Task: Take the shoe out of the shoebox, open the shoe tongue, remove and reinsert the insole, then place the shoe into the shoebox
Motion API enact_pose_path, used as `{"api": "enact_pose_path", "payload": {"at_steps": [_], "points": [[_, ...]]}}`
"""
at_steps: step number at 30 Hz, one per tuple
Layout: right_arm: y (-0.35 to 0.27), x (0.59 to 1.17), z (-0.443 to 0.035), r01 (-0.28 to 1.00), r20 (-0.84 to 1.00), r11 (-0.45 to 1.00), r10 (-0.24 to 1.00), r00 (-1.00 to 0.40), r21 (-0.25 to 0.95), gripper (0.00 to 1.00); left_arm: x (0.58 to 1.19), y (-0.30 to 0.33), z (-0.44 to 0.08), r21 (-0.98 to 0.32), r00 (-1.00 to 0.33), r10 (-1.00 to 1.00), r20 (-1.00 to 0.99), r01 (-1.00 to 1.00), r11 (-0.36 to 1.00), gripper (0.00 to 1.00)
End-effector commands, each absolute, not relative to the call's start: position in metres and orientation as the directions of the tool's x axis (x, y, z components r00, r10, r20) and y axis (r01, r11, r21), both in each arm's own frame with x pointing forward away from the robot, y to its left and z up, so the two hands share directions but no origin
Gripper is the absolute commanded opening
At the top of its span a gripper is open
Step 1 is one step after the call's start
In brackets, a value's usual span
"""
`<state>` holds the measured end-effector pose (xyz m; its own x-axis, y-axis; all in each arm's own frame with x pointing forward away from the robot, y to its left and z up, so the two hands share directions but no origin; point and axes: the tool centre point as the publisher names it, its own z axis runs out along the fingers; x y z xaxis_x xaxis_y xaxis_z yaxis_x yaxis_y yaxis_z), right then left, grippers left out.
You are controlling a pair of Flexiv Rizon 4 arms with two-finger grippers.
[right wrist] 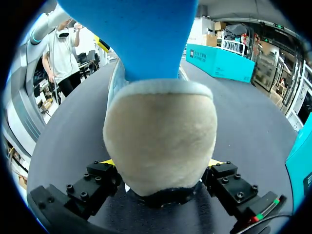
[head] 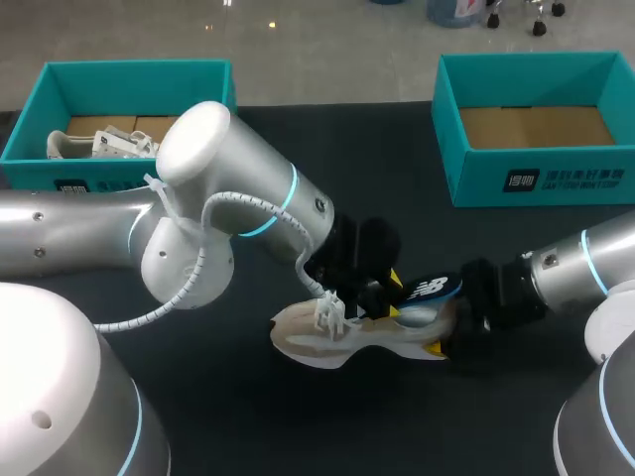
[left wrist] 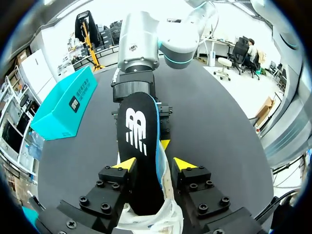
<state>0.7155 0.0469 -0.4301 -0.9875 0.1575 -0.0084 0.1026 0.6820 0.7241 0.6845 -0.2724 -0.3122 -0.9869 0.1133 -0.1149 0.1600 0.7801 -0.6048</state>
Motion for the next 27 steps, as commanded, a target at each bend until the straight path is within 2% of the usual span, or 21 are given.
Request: {"api": "enact_pose_path", "payload": {"at_steps": [1, 22, 25, 27], "points": [[0.048, 0.716, -0.432, 0.102, -0.009, 0.683, 0.158, -0.987, 0.724, 0.00, 0.680, -0.286, -0.315, -0.568, -0.980, 0.075, -0.185, 0.169, 0.806, 0.47], [0.048, 0.716, -0.432, 0.102, -0.009, 0.683, 0.158, -0.987, 0.724, 0.00, 0.687, -0.292, -0.329, -0.489, -0.959, -0.002, -0.284, 0.143, 0.861, 0.40], [0.048, 0.716, -0.432, 0.102, -0.009, 0.683, 0.158, -0.987, 0.724, 0.00, 0.690, -0.289, -0.330, -0.486, -0.956, -0.025, -0.291, 0.125, 0.865, 0.36], [0.048, 0.716, -0.432, 0.102, -0.009, 0.683, 0.158, -0.987, 0.724, 0.00, 0.691, -0.285, -0.330, -0.492, -0.956, -0.040, -0.290, 0.113, 0.863, 0.29]]}}
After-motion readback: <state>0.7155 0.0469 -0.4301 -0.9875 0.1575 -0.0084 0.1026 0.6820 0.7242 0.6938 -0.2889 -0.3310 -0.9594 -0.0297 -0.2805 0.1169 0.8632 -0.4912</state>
